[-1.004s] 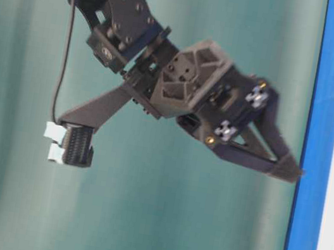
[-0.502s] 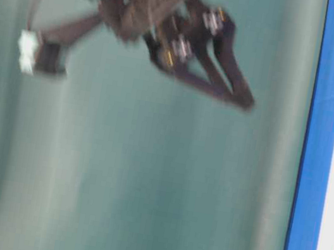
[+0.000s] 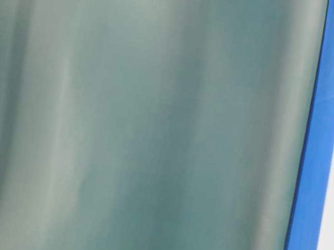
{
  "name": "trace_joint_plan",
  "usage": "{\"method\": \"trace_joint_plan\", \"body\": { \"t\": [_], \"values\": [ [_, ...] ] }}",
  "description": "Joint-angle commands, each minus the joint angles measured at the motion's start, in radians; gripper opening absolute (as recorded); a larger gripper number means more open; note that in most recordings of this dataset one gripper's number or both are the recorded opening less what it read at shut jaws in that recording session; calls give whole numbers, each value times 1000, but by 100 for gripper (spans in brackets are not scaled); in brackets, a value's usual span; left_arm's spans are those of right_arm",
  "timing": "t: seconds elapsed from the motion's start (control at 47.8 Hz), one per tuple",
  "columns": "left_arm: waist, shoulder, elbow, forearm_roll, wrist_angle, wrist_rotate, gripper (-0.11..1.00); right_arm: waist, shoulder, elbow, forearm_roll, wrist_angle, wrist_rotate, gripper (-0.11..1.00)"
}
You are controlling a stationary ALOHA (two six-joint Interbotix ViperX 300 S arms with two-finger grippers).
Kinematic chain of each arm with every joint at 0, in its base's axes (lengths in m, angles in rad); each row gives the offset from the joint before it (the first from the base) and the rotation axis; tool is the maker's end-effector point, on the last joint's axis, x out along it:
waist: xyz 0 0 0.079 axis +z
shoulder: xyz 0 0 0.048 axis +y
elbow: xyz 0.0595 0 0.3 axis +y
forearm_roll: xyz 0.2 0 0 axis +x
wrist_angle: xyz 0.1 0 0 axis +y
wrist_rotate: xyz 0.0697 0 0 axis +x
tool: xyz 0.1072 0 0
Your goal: Touch the tip of the soldering iron to the mark.
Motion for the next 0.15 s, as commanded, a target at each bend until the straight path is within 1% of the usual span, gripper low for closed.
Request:
{"method": "trace_joint_plan", "body": {
  "t": [0.0,0.125],
  "values": [
    [-2,2,-11,3,-11,-2,0,2,-87,44,3,-6,3,80],
    [-2,3,-11,3,-12,-2,0,2,-184,124,6,-9,8,80]
  ]
}}
